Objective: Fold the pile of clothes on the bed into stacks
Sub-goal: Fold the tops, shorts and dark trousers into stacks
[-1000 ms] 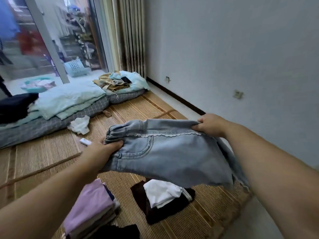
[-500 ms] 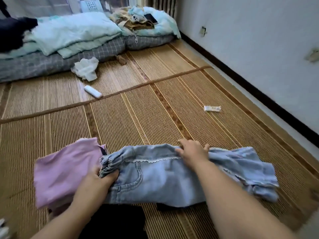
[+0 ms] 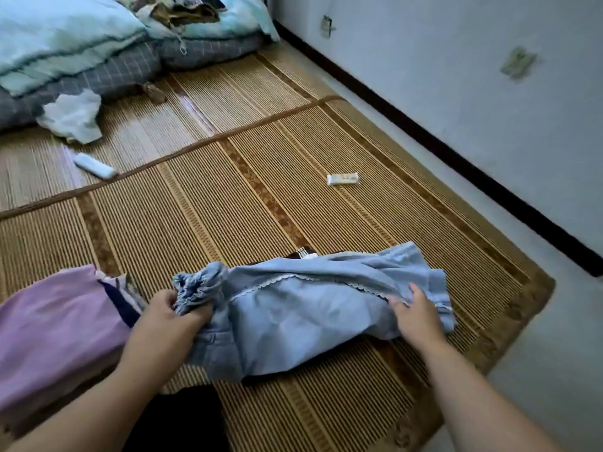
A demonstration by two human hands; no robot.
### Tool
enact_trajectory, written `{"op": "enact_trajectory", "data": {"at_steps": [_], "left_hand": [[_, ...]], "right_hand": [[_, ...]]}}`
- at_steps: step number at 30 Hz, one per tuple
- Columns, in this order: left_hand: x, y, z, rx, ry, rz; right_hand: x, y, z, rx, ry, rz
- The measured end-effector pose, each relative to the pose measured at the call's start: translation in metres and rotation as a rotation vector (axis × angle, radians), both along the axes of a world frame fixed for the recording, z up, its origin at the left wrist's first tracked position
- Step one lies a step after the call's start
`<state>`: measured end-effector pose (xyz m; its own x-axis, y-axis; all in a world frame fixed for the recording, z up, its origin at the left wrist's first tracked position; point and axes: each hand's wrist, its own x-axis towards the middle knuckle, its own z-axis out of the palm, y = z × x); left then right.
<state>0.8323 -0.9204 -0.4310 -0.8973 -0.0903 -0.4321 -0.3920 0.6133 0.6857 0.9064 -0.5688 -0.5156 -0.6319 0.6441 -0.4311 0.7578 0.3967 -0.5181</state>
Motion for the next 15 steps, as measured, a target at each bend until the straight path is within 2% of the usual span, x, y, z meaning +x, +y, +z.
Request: {"op": "enact_trajectory", "data": {"at_steps": [5, 8, 11, 13, 15], "left_hand": [[-0.006, 0.068, -0.040, -0.065, -0.005, -0.111], [-0.008, 0.095, -0.074, -0.073, -0.098, -0.129], [-0.007, 0.105, -0.099, -0.102, -0.198, -0.128], [-0.005, 0.113, -0.113, -0.168, -0.257, -0.142], [-0.004, 0.119, -0.119, -0.228, -0.281, -0.165]], "right_hand": [[-0.003, 0.049, -0.043, 0.064, -0.087, -0.002], [-0.008, 0.078, -0.063, 0.184, -0.139, -0.082], [-0.009, 0.096, -0.074, 0.171, -0.163, -0.102], [-0.003, 0.107, -0.073, 0.261, -0.132, -0.080], [0.003, 0.113, -0.065, 0.342, -0.024, -0.051]]}}
